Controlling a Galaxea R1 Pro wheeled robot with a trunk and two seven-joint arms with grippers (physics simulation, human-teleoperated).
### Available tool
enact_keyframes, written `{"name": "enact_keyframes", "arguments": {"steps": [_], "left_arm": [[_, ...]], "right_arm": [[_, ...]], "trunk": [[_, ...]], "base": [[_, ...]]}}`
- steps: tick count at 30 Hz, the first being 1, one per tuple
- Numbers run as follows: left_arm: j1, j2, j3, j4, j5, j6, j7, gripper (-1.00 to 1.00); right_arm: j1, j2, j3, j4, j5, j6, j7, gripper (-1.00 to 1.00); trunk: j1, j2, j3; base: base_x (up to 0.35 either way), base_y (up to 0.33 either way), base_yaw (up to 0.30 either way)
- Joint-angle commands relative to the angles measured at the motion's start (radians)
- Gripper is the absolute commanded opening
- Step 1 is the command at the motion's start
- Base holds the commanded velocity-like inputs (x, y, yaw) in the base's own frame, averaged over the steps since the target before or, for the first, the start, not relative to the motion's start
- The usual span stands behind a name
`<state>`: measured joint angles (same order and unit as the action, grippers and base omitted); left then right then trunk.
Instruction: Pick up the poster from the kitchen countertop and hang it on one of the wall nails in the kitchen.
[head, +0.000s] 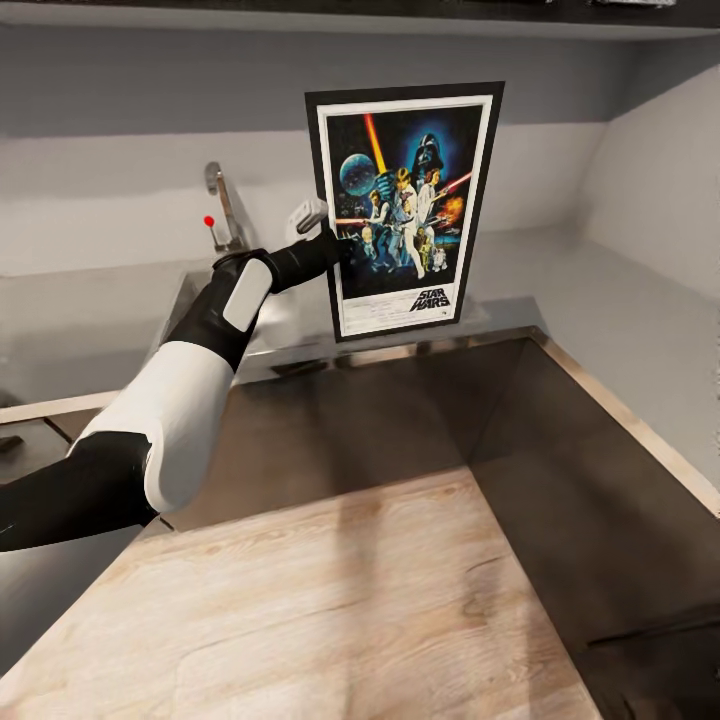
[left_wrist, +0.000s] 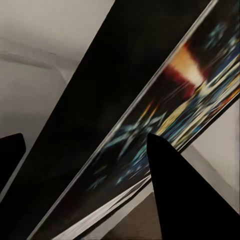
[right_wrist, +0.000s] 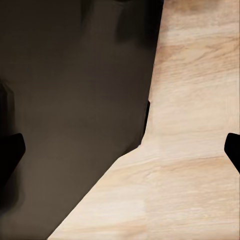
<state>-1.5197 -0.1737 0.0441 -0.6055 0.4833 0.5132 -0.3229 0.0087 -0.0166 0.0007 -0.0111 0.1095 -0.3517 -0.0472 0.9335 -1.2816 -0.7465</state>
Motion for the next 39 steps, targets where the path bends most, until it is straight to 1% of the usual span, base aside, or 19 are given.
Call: {"name": "enact_keyframes", "arguments": {"steps": [1,9,14,20,25,28,32,34,36,38,39], "left_arm": [[0.000,-0.001,0.005,0.000,0.005,0.008,-0.004,-1.00],[0.000,-0.001,0.005,0.000,0.005,0.008,-0.004,-1.00],[0.000,-0.001,0.005,-0.007,0.005,0.009,-0.005,-1.00],[0.000,-0.001,0.009,-0.043,0.006,0.011,-0.005,-1.00],[0.000,-0.001,0.010,-0.048,0.006,0.011,-0.007,-1.00],[0.000,-0.001,0.012,-0.050,0.006,0.011,-0.029,-1.00],[0.000,-0.001,0.015,-0.052,0.006,0.012,-0.074,-1.00],[0.000,-0.001,0.015,-0.064,0.006,0.013,-0.092,-1.00],[0.002,-0.001,0.015,-0.097,0.006,0.015,-0.109,-1.00],[0.007,-0.001,0.016,-0.165,0.007,0.032,-0.121,-1.00],[0.010,-0.001,0.016,-0.183,0.007,0.042,-0.123,-1.00]], "right_arm": [[0.001,0.000,-0.001,-0.001,0.010,-0.001,-0.005,1.00],[0.001,-0.012,-0.002,-0.001,0.008,-0.002,-0.005,1.00],[0.001,-0.013,-0.003,-0.001,0.007,-0.002,-0.005,1.00],[0.001,-0.014,-0.004,-0.001,0.007,-0.003,-0.005,1.00],[0.001,-0.014,-0.004,-0.001,0.007,-0.003,-0.005,1.00],[0.001,-0.014,-0.004,-0.002,0.007,-0.003,-0.005,1.00],[0.001,-0.014,-0.004,-0.002,0.007,-0.003,-0.005,1.00],[0.001,-0.014,-0.004,-0.002,0.007,-0.003,-0.005,1.00],[0.001,-0.014,-0.004,-0.002,0.007,-0.003,-0.005,1.00],[0.001,-0.014,-0.005,-0.002,0.007,-0.003,-0.005,1.00],[0.001,-0.014,-0.005,-0.002,0.007,-0.003,-0.005,1.00]], "trunk": [[-0.001,0.000,-0.001],[-0.001,0.000,-0.001],[-0.001,0.000,-0.001],[-0.001,0.000,-0.001],[-0.001,0.000,-0.001],[-0.001,0.000,-0.001],[-0.001,0.000,-0.001],[-0.001,0.000,-0.001],[-0.001,0.000,-0.001],[-0.001,0.000,-0.001],[-0.001,0.000,-0.001]], "base": [[-0.314,0.117,0.000],[-0.314,0.117,0.000],[-0.314,0.117,0.000],[-0.314,0.117,0.000],[-0.314,0.117,0.000],[-0.315,0.111,0.000],[-0.318,0.094,0.000],[-0.322,0.052,0.000],[-0.323,0.027,0.000],[-0.324,0.012,0.000],[-0.324,0.008,0.000]]}}
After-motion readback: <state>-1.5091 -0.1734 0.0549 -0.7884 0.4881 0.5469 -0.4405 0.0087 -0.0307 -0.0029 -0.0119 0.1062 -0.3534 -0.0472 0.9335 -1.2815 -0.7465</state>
